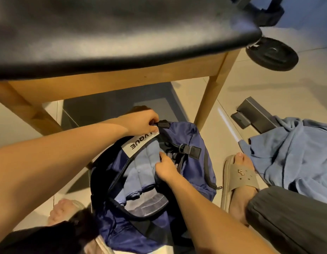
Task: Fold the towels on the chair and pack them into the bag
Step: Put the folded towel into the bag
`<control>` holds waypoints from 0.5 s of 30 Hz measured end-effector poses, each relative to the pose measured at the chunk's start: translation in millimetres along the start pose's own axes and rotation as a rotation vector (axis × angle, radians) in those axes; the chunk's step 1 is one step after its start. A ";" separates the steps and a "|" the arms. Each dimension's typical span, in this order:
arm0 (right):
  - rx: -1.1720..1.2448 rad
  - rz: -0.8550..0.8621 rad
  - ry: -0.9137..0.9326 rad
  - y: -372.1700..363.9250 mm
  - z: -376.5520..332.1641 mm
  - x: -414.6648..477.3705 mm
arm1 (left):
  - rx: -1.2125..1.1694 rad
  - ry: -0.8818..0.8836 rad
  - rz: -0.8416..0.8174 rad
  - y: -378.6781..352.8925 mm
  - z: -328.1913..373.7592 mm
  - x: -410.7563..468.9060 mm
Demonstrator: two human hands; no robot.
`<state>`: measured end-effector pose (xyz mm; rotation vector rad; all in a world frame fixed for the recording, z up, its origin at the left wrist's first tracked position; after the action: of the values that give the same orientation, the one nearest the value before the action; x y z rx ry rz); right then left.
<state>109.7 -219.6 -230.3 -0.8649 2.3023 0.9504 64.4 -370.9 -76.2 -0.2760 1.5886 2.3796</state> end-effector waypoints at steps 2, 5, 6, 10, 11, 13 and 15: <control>-0.078 -0.061 0.005 4.2 -5.7 -5.4 | 0.064 -0.010 0.007 6.8 7.9 -4.0; -0.108 -0.170 0.015 33.0 -28.8 -40.7 | 0.196 -0.019 0.015 19.0 26.1 -11.9; -0.102 -0.205 0.015 46.0 -35.5 -55.2 | 0.257 -0.030 0.030 23.5 34.0 -14.9; -0.043 -0.268 0.038 112.7 -58.3 -124.1 | 0.384 -0.109 0.099 46.5 85.3 -29.5; -0.027 -0.229 0.019 133.6 -59.7 -137.3 | 0.388 -0.128 0.112 50.2 99.8 -31.3; -0.013 -0.126 0.001 174.0 -57.8 -154.1 | 0.383 -0.157 0.144 54.5 129.1 -32.3; -0.003 0.000 0.010 210.1 -49.2 -158.5 | 0.358 -0.197 0.173 53.7 159.7 -28.5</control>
<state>57.0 -82.4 -6.4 -0.8730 2.3094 0.9520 72.3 -246.1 40.2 0.1682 1.9615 2.1027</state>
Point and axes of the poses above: each hand's wrist, its own x-axis towards the middle knuckle, its own y-axis out of the back of the hand, z = x × y, the point moved 5 cm from there along x, towards the middle knuckle, and after that the axes turned 1 degree about -y, right-handed, at the moved point
